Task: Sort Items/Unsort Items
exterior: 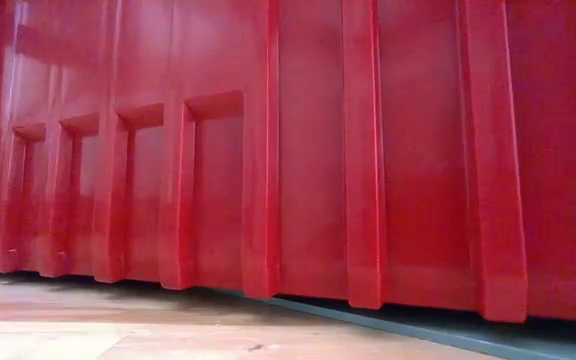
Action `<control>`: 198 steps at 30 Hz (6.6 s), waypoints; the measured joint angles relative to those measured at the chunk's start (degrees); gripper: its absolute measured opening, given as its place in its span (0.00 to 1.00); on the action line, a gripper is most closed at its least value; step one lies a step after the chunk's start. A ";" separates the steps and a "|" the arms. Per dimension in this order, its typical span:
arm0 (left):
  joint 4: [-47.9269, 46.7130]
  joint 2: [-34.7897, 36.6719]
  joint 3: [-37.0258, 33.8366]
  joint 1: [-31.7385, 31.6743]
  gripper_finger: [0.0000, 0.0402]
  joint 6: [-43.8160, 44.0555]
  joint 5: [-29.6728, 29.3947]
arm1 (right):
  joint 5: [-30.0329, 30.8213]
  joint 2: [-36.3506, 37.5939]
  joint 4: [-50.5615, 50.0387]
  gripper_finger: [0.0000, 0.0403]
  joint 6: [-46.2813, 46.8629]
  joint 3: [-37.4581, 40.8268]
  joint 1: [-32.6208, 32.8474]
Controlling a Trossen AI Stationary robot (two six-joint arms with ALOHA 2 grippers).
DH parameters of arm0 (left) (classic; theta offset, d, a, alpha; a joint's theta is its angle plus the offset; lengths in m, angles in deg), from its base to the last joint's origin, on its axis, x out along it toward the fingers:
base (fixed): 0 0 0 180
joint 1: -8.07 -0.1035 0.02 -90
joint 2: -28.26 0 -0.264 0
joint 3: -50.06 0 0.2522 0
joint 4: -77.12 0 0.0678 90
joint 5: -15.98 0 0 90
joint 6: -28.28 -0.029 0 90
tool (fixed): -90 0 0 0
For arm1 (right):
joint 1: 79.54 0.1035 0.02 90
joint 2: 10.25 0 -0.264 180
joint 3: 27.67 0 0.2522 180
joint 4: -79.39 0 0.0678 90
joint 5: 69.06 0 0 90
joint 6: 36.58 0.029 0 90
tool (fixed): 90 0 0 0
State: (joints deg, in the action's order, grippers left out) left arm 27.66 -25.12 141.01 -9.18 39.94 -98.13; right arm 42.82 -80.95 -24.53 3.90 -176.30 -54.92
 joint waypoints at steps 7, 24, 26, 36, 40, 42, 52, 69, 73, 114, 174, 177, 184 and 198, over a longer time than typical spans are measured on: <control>-27.79 -6.57 -0.03 1.87 0.35 13.90 1.13 | -0.06 1.12 0.08 0.00 -2.17 -0.02 -0.02; -45.13 -22.08 0.24 24.73 0.00 26.24 28.60 | 4.07 1.45 9.21 0.00 -12.30 -0.04 -0.02; -44.55 -22.08 0.11 26.68 0.00 28.48 28.73 | 4.91 1.43 9.66 0.00 -12.51 -0.02 -0.13; -26.45 -20.72 -0.17 33.30 0.00 38.28 28.62 | 13.35 1.49 16.25 0.00 -21.28 0.00 -0.22; -28.63 -20.48 1.61 34.37 0.00 39.18 26.42 | 15.63 1.74 19.89 0.00 -23.24 -0.11 -0.24; -33.22 -19.75 4.37 34.76 0.00 38.54 22.43 | 15.77 1.87 21.21 0.00 -25.15 -0.11 -0.24; -52.76 -18.24 6.12 34.85 0.00 37.35 22.33 | 18.60 2.21 23.00 0.00 -27.22 -0.07 -0.22; -28.15 -20.06 -7.58 43.79 0.00 46.26 32.87 | 19.64 1.74 24.84 0.00 -27.49 -0.07 -0.20; -21.66 -20.63 -7.54 43.87 0.00 46.59 32.35 | 20.66 1.73 24.77 0.00 -26.93 -0.07 -0.20; 7.40 -7.86 -7.58 23.53 0.00 32.01 5.20 | 10.69 -7.50 19.55 0.00 -11.11 -0.07 28.60; 55.21 -36.08 -7.61 1.50 0.00 22.73 33.31 | 68.38 -30.84 45.76 0.00 -16.10 -0.02 34.63; 54.20 -36.26 -7.61 2.09 0.00 22.02 34.19 | 68.01 -31.68 45.74 0.00 -15.81 0.00 34.03; 53.92 -39.50 -7.61 3.43 0.00 21.42 36.31 | 67.73 -31.82 44.35 0.00 -10.54 -0.02 31.64; 59.36 -43.05 -7.58 3.84 0.00 20.36 34.91 | 68.16 -31.77 30.70 0.00 5.61 3.85 31.23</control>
State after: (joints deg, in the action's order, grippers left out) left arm 87.02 -68.17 133.43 -5.34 60.29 -63.22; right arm 110.98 -112.72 6.17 9.51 -172.45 -23.70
